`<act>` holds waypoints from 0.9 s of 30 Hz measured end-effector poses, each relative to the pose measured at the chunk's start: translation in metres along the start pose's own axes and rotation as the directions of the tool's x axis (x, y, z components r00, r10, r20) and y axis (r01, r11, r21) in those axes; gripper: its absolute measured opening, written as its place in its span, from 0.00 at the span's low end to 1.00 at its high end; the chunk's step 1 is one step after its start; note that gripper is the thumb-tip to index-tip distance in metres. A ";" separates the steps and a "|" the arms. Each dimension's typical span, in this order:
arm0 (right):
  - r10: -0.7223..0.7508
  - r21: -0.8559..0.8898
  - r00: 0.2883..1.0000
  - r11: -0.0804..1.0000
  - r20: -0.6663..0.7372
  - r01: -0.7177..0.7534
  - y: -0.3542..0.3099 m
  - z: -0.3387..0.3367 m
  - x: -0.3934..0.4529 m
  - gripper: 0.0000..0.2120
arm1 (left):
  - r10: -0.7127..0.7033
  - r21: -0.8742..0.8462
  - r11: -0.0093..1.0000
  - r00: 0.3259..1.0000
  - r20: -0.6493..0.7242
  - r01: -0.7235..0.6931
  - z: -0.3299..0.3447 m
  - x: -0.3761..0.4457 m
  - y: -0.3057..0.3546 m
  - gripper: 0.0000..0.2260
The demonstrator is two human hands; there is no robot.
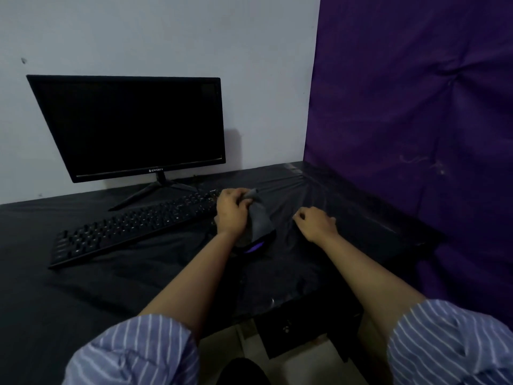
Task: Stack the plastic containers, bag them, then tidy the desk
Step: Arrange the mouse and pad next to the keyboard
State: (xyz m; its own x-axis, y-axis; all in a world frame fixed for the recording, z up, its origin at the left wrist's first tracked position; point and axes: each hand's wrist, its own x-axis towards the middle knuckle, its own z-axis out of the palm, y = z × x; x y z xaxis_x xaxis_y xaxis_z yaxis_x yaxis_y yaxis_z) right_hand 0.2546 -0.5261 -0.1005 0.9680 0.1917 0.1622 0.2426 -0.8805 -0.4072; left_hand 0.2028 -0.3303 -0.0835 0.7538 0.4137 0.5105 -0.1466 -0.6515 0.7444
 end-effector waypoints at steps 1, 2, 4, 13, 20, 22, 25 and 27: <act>-0.004 -0.001 1.000 1.000 -0.010 0.004 0.001 0.002 0.002 0.16 | -0.079 0.131 0.989 0.995 0.063 0.070 0.005 -0.002 -0.003 0.18; -0.006 0.002 1.000 1.000 -0.020 0.006 0.002 0.005 0.005 0.16 | -0.190 0.286 0.947 0.974 0.122 0.149 0.011 -0.007 -0.008 0.25; -0.004 -0.004 0.999 1.000 -0.035 0.004 0.005 0.007 0.009 0.15 | -0.334 0.540 0.825 0.913 0.234 0.164 0.018 -0.020 -0.014 0.38; 0.040 0.035 0.999 0.999 -0.036 -0.039 0.014 0.018 0.031 0.15 | -0.423 0.695 0.718 0.821 0.383 0.045 0.040 -0.028 0.000 0.43; 0.026 0.019 0.999 1.000 -0.041 -0.025 0.018 0.026 0.029 0.17 | -0.339 0.630 0.775 0.881 0.331 0.061 0.045 -0.021 -0.003 0.27; 0.024 0.014 0.999 1.000 -0.040 -0.023 0.017 0.026 0.029 0.17 | -0.338 0.591 0.799 0.895 0.293 0.108 0.045 -0.014 -0.004 0.26; 0.029 0.006 0.998 1.000 -0.048 -0.029 0.017 0.028 0.028 0.18 | -0.323 0.565 0.817 0.903 0.283 0.115 0.052 -0.001 -0.008 0.25; 0.033 0.010 0.998 0.999 -0.053 -0.033 0.016 0.029 0.028 0.19 | -0.265 0.590 0.807 0.890 0.372 -0.007 0.060 0.007 -0.010 0.25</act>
State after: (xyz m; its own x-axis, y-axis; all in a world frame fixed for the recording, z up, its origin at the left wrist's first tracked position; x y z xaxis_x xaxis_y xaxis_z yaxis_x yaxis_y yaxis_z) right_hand 0.2871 -0.5224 -0.1289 0.9707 0.1390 0.1963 0.2114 -0.8820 -0.4211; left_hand 0.2482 -0.3593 -0.1138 0.9478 0.3038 0.0970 0.2546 -0.9040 0.3436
